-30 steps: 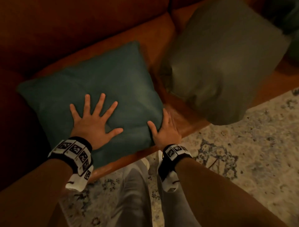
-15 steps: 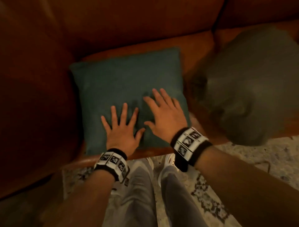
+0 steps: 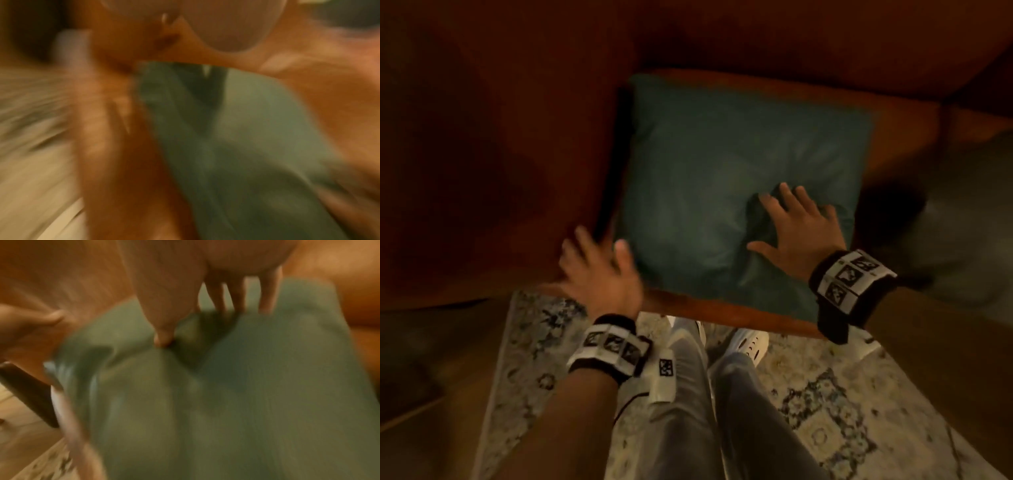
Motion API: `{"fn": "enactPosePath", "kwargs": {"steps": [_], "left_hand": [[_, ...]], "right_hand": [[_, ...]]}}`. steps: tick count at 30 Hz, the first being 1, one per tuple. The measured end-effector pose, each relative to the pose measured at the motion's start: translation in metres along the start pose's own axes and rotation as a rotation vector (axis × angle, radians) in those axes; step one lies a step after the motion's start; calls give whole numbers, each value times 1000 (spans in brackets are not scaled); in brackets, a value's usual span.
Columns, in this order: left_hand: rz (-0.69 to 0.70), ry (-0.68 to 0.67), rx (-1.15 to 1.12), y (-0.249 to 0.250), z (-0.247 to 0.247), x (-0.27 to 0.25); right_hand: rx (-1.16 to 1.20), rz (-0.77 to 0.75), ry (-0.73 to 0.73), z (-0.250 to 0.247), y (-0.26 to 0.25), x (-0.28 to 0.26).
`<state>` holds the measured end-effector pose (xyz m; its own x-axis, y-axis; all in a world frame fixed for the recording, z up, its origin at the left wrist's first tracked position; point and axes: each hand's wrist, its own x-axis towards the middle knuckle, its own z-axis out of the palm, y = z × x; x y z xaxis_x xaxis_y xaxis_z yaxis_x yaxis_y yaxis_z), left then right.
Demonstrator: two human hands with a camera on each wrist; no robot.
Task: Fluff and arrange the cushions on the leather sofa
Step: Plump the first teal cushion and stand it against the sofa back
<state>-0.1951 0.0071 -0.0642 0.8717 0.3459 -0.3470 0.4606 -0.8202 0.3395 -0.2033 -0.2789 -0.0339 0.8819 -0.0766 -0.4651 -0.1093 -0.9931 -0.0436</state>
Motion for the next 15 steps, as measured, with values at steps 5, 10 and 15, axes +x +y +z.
{"fn": "enactPosePath", "kwargs": {"steps": [5,10,15], "left_hand": [[703,-82,255,95,33,-24],[557,-99,320,18,58,-3],[450,-240,229,-12,57,10]], "right_hand": [[7,54,91,-43,-2,43],[-53,66,-2,-22,-3,57],[-86,55,4,-16,-14,52]]}}
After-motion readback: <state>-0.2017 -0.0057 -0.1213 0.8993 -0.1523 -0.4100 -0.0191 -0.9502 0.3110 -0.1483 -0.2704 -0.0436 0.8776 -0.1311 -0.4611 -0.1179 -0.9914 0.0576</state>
